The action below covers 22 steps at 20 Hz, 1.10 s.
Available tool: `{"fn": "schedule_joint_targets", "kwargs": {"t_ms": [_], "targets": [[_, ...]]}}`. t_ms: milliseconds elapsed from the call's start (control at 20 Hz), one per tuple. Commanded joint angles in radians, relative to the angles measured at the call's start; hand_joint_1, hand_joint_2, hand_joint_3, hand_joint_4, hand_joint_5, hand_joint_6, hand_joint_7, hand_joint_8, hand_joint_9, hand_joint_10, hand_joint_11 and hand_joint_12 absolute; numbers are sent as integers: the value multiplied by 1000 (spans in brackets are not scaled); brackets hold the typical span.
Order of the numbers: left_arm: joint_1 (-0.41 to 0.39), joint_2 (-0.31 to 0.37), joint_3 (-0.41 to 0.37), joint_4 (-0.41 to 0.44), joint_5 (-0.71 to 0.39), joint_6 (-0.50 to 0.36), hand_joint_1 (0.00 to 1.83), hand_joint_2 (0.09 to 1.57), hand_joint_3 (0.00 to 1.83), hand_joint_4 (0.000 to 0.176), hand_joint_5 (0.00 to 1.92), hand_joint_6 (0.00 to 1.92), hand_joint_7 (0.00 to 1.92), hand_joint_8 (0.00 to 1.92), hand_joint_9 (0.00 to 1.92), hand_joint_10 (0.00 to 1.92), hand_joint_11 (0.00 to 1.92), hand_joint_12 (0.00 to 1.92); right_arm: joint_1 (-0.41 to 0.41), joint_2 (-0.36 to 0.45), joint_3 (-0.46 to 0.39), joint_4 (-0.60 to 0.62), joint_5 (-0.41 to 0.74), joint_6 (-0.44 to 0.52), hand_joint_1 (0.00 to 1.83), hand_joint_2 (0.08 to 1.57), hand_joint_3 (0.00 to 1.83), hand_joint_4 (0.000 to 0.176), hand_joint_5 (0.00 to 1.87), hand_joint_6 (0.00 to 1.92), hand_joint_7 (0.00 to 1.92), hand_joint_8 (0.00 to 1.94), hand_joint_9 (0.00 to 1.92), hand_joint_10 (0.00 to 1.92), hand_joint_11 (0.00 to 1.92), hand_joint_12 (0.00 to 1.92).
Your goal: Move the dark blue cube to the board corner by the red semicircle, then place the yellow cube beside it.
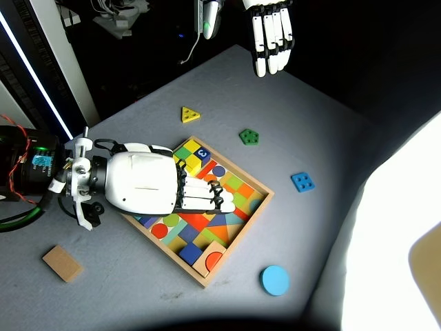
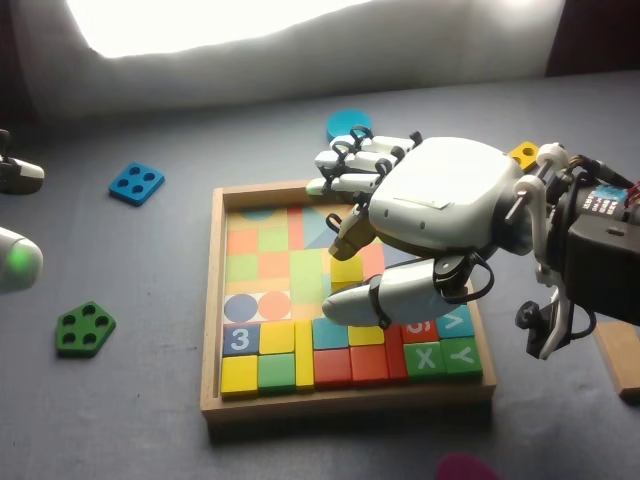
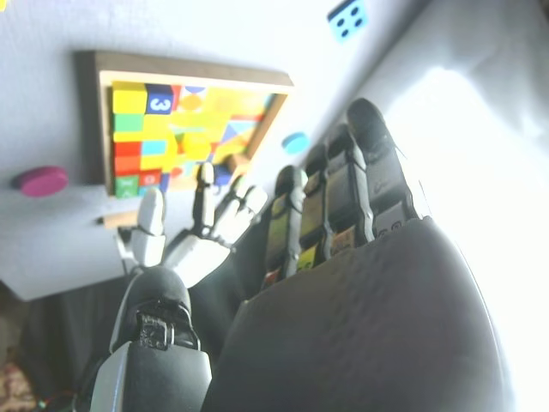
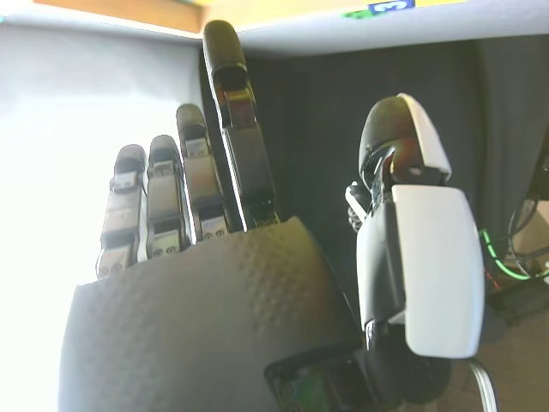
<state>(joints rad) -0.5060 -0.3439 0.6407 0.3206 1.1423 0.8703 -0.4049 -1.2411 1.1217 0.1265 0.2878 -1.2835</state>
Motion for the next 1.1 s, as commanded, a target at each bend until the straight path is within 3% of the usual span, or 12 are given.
{"fn": "schedule_joint_targets", "kwargs": {"t_ms": [0, 250, 500, 850, 1050], "targets": [[-6, 5, -3, 13, -81, 2, 0, 1181, 0, 39, 104, 0, 95, 1, 97, 0, 0, 485, -3, 2, -1, -8, 124, -2, 0, 1143, 2, 0, 822, 14, 220, 19, 0, 0, 0, 0], [-6, 5, -3, 13, -81, 2, 0, 1179, 0, 32, 113, 5, 100, 5, 97, 2, 0, 485, -19, -17, 21, -13, 128, -2, 0, 1139, 0, 0, 814, 8, 195, 8, 0, 0, 0, 0], [-4, 5, -3, 13, -81, 2, 0, 1180, 0, 39, 122, 3, 96, 0, 103, 2, 0, 484, -33, -32, 36, -24, 128, -2, 0, 1137, 0, 0, 810, 6, 174, 0, 0, 0, 0, 0], [-4, 5, -5, 15, -81, 1, 0, 1184, 1, 36, 112, 0, 87, 1, 97, 0, 0, 467, -53, -20, 41, -33, 127, -2, 0, 1133, 0, 0, 814, 6, 219, 15, 0, 0, 0, 0], [-4, 5, -5, 15, -81, 1, 0, 1176, 0, 34, 116, 4, 97, 4, 101, 3, 0, 496, -67, -21, 61, -41, 178, -23, 0, 1135, 0, 0, 801, 0, 188, 0, 0, 0, 0, 0]]}}
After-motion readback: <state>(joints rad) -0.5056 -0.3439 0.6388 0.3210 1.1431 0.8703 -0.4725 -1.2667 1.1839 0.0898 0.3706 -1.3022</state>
